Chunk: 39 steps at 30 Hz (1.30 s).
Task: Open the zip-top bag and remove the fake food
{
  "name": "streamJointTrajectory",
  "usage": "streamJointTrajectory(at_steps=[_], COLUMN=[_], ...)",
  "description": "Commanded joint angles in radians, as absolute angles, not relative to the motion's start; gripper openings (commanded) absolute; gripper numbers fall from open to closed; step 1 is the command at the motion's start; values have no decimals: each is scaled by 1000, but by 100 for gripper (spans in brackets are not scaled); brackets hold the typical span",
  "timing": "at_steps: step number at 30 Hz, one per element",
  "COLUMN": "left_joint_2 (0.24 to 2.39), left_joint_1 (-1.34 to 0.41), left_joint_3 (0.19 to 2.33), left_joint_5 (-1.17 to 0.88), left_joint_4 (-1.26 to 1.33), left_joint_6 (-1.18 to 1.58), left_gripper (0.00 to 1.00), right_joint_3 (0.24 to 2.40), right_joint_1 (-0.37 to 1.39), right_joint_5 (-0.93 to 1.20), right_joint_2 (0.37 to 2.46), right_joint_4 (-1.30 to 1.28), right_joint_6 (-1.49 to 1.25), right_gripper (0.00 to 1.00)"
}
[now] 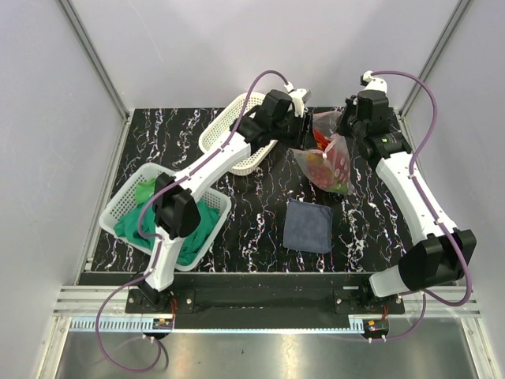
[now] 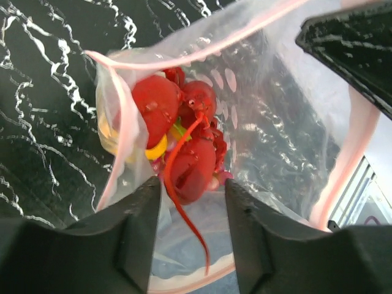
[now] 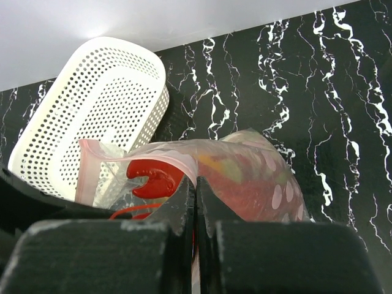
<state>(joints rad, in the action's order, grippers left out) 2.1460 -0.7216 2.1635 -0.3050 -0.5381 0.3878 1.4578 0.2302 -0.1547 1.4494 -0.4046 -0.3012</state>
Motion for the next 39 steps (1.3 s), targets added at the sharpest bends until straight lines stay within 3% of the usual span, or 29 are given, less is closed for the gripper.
streamJointTrajectory(at_steps=[1,20,24,26,28,39], left_joint_2=[2054,2146,2140,2149,2141,1956], left_joint_1=[-745,-738,-727,-726,-726,-758], left_joint_3=[2145,2114,2068,2078,2086,2007], left_joint_5=[-218,-336,-388,-403,-394,-261], left_joint_4=[-575,-412,-339,-328,-321,-339], left_joint_6=[383,535,586,597,598,523], left_gripper=[53,52,39,15,0,0], right_joint_3=[1468,1448,1448,1453,1451,1373], right_joint_1=[233,233,233,233,233,232], right_joint_5=[-144,-132,-124,-133,-149,-258], right_joint_2=[1451,1448,1448,1443,1433,1424], right_joint_4=[-331,-330,-330,-333,-331,-288], right_joint_6=[-314,-325,-316,-299,-290,-288], right_gripper=[0,0,0,0,0,0])
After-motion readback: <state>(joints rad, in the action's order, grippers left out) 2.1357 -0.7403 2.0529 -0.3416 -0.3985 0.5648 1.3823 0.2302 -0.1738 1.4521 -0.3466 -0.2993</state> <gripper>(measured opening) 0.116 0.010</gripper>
